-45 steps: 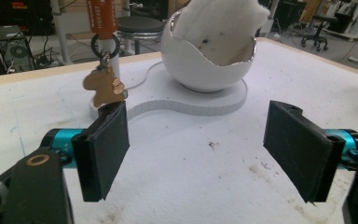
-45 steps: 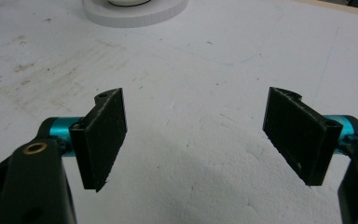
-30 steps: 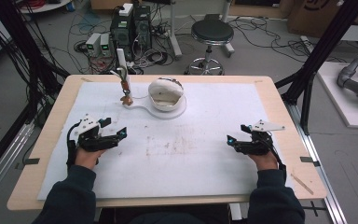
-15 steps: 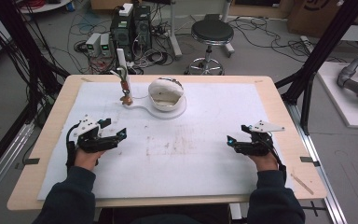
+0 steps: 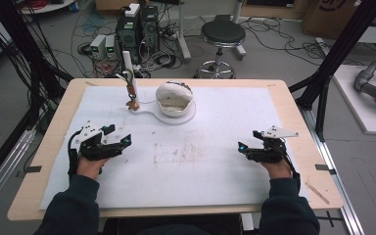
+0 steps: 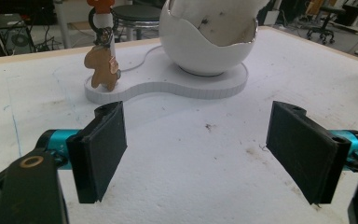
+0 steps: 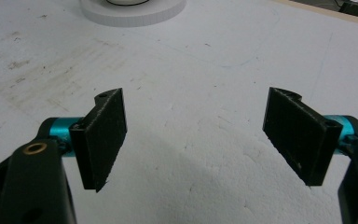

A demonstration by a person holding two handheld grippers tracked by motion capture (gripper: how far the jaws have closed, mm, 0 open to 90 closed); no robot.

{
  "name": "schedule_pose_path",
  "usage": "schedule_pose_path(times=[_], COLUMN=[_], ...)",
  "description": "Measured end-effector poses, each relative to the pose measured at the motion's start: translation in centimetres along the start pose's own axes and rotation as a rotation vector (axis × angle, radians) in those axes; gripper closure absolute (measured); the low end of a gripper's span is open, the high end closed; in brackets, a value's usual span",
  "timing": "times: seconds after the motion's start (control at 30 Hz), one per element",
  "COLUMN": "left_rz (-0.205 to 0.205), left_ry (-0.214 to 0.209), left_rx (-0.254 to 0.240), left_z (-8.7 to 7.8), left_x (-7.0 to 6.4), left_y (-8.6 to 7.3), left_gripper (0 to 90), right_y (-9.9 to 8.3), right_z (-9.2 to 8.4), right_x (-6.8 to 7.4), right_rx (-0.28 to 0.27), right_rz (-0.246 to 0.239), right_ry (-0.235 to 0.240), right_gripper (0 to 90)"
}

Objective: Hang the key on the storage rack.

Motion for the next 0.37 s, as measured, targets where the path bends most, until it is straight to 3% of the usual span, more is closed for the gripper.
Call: schedule_pose_path(times=[0.37], left_rz=[-0.006], left_ry=[0.000], left_rx=[-0.002], left_z=[0.10], left_x=[0.03], left_y=[0.00], left_gripper=[20.0], right_y=[0.00], right_z=[-0.05], right_x=[-0.08], right_rx=[-0.006], right_rz=[0.003], right_ry=[-0.002], right_gripper=[21.8])
Point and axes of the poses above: each handheld gripper's, and its own axes: z roughly forward along the jaws, y roughly out of its top, x roughly to its left, the point moved 3 cm from there along z, roughly forward along the jaws, and after that the axes turned 12 degrees about y, right-handed, at the moved point
